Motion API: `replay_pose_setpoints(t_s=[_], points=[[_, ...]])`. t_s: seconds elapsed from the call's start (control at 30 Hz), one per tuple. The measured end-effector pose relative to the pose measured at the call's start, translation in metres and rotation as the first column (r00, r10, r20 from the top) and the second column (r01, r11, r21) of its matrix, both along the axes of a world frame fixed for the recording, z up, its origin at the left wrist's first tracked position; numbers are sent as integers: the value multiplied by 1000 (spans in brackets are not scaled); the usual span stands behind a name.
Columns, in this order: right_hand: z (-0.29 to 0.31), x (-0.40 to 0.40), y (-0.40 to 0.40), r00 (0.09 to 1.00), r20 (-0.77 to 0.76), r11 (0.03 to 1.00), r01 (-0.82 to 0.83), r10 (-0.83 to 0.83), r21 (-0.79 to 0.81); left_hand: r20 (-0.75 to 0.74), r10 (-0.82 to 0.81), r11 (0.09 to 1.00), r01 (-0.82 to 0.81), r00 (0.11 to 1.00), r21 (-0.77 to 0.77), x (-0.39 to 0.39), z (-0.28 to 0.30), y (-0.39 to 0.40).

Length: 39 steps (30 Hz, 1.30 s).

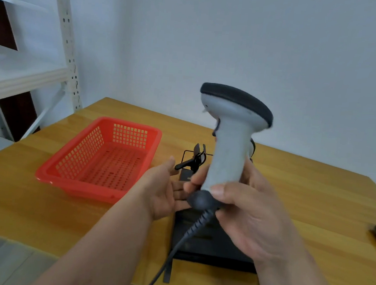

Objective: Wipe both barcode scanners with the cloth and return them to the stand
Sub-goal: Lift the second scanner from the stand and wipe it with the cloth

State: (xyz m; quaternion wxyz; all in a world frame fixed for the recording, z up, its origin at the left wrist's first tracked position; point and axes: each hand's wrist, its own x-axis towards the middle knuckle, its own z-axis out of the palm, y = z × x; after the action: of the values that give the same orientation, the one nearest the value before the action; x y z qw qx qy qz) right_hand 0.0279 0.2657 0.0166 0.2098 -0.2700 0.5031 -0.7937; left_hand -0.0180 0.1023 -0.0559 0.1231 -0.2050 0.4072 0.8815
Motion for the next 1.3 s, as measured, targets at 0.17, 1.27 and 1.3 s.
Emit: replay_pose_setpoints(t_s=[0.17,1.27,1.3], points=[[-9,16,20,991,132,997,35,-25,-75,-35,140,956,-144,990,-257,31,10,-2],[-56,76,44,948,296,978,-158,113,133,-448,117,986,-157,887,-54,76,49,2],[-56,76,44,946,301,979,-161,118,123,-445,117,986,-158,888,-56,76,48,2]])
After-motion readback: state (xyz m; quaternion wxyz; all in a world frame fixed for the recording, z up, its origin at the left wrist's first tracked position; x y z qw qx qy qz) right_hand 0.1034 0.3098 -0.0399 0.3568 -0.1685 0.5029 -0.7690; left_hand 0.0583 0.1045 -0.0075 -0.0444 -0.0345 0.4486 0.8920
